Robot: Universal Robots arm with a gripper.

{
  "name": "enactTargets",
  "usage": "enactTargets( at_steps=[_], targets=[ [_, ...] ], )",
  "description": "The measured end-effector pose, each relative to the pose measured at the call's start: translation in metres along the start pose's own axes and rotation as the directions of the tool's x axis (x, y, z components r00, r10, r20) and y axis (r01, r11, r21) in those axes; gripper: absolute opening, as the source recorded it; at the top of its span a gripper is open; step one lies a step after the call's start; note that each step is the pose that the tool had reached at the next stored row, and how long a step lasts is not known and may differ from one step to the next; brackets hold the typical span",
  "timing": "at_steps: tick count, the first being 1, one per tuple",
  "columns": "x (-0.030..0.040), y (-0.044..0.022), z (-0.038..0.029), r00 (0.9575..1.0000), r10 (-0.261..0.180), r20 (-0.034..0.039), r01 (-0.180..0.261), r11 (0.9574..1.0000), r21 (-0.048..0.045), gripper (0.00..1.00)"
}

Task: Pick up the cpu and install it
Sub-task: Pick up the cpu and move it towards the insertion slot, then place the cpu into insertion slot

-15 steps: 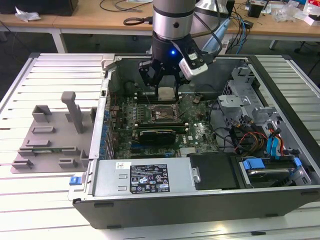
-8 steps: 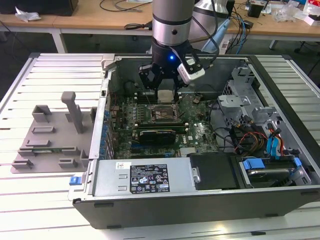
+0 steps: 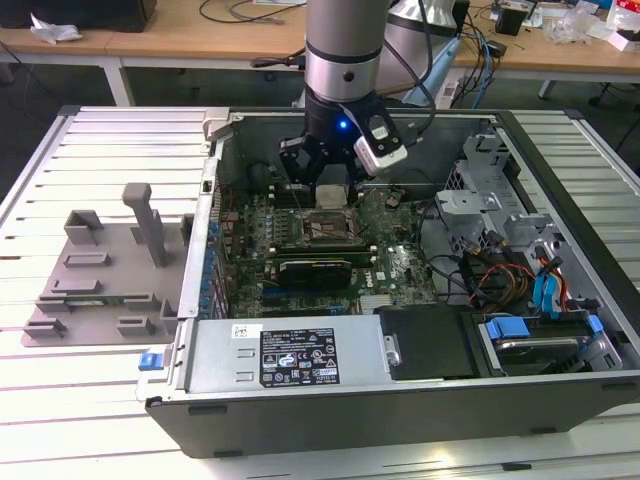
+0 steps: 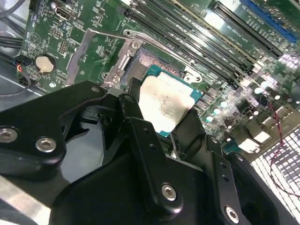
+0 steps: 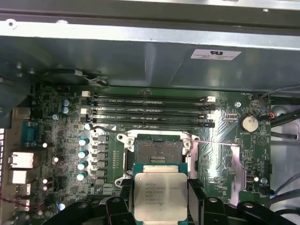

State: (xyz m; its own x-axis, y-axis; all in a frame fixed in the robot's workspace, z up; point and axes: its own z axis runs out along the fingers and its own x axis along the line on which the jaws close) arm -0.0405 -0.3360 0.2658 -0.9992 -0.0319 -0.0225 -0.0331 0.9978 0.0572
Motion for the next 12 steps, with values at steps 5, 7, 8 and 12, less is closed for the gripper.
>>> enactTargets(
  at_steps=[5,7,8,12],
  targets=[
    [-0.0019,0.0030,0.0031,1.0000,0.000,-0.0002,0.000,1.0000,0.0007,0.55],
    [-0.0019,0.0030,0.0031,1.0000,0.000,-0.0001,0.000,1.0000,0.0007,0.55],
    [-0.0019,0.0030,0.0031,1.0000,0.000,-0.0002,0.000,1.0000,0.0008,0.55],
    [-0.0019,0.0030,0.0031,1.0000,0.000,-0.0002,0.000,1.0000,0.0009,0.55]
  ],
)
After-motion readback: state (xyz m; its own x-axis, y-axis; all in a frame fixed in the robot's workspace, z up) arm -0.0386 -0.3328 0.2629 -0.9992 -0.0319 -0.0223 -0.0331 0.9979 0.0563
